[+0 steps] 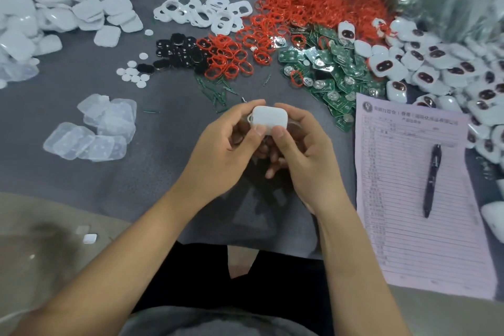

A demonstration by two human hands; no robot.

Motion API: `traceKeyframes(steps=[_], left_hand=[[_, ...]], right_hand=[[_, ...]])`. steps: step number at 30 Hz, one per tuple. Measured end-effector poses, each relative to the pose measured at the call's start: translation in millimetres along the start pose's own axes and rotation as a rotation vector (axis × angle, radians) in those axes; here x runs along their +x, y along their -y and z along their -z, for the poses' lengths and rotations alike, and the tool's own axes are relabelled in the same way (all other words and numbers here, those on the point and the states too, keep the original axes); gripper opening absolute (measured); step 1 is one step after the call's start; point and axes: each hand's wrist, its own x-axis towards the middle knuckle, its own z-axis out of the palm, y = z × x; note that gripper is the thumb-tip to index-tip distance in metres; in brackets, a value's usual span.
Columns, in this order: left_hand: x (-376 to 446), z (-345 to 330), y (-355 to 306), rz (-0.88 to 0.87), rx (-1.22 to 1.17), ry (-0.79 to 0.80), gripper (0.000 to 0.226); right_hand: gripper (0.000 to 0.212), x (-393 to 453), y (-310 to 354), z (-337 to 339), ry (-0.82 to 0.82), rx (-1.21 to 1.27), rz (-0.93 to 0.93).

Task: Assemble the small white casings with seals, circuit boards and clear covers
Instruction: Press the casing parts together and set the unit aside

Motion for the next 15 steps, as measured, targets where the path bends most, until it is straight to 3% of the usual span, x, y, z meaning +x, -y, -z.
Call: traceKeyframes(steps=[6, 9, 15], left_hand=[[0.3, -0.4, 2.5, -0.001, -0.122, -0.083, 0.017], [-0.1, -2.5, 1.8, -0.038, -0.148, -0.091, 0.015], [-1.2, -2.0, 1.9, -0.058, -0.157, -0.058, 0.014]], right_hand=[[0.024, -4.9, -1.0, -3.9, -0.005, -0.031, 0.060], [0.022, -2.8, -1.6, -5.2, -0.096, -0.082, 0.062], [0.019, -1.9, -0.3, -4.5, -0.124, 0.093, -0.007]])
